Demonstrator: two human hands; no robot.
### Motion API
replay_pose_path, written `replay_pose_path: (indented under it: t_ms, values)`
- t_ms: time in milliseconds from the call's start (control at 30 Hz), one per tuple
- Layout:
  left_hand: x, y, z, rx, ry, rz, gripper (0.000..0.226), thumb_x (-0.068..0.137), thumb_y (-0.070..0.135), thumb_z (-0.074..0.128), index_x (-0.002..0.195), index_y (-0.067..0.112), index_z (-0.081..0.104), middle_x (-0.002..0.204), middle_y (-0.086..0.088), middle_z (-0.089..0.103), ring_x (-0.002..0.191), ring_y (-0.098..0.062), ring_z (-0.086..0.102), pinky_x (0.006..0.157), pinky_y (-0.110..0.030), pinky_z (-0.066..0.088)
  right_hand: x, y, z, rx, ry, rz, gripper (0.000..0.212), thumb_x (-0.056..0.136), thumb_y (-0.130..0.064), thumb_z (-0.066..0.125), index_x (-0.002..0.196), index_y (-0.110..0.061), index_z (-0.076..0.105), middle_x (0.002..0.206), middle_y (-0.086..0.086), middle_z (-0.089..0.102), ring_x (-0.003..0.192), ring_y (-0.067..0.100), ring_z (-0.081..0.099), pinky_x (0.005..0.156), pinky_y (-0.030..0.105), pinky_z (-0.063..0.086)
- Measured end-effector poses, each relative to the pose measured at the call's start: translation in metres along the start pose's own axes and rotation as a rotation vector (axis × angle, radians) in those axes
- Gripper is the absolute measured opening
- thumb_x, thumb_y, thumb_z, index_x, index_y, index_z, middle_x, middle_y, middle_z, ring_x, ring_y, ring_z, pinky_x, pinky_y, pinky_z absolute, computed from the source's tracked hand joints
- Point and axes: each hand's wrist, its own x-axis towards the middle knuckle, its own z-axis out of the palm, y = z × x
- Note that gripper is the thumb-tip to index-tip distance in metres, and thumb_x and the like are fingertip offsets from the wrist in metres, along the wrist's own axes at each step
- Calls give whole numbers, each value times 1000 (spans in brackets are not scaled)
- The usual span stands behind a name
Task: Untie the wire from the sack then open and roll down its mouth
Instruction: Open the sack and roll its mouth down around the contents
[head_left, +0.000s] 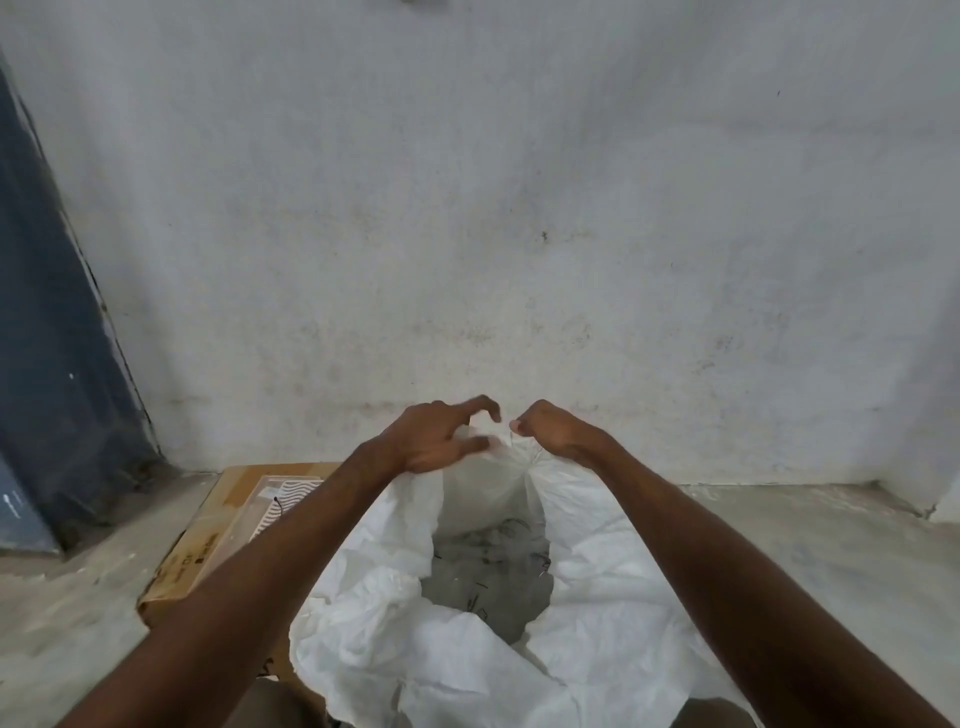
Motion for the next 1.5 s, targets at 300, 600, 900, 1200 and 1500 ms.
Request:
replay_pose_path:
  t_ms: [300, 600, 900, 1200, 1500]
  values:
    - [6, -21, 16, 89, -7, 108, 30, 105, 35, 47, 97, 13, 67, 95, 0, 61, 89, -17, 51, 79, -35, 42, -12, 14, 3, -213, 26, -362, 37, 80, -39, 82, 101, -25, 55, 89, 6, 66, 77, 19, 58, 68, 32, 46]
    - [0, -25, 11, -111, 89, 43, 27, 103, 27, 53, 125, 28, 68, 115, 9, 73, 102, -8, 66, 91, -28, 51, -20, 26, 7, -419, 309, -344, 19, 97, -30, 65, 105, -14, 59, 99, 1, 60, 85, 22, 60, 76, 40, 51]
    - [15, 2, 30, -160, 175, -86, 30, 92, -8, 43, 114, 1, 62, 102, -15, 64, 91, -26, 60, 76, -25, 43, -2, 20, 23, -74, 254, -161, 48, 103, -18, 52, 57, -19, 39, 58, -4, 45, 55, 14, 43, 59, 31, 35]
    - [15, 13, 54, -24, 67, -90, 16, 91, 13, 48, 80, 19, 59, 74, 5, 61, 71, -23, 60, 63, -36, 45, -13, 34, 29, 4, 48, -143, 43, 104, -22, 51, 65, -11, 38, 61, 5, 35, 59, 17, 32, 62, 34, 28]
    - [28, 0, 53, -274, -180, -170, 41, 89, 76, 46, 108, 43, 60, 121, 12, 66, 110, -15, 61, 94, -38, 47, -27, 76, 40, -727, 385, -514, 30, 102, -38, 54, 123, -16, 50, 108, 0, 62, 71, 28, 66, 57, 29, 36]
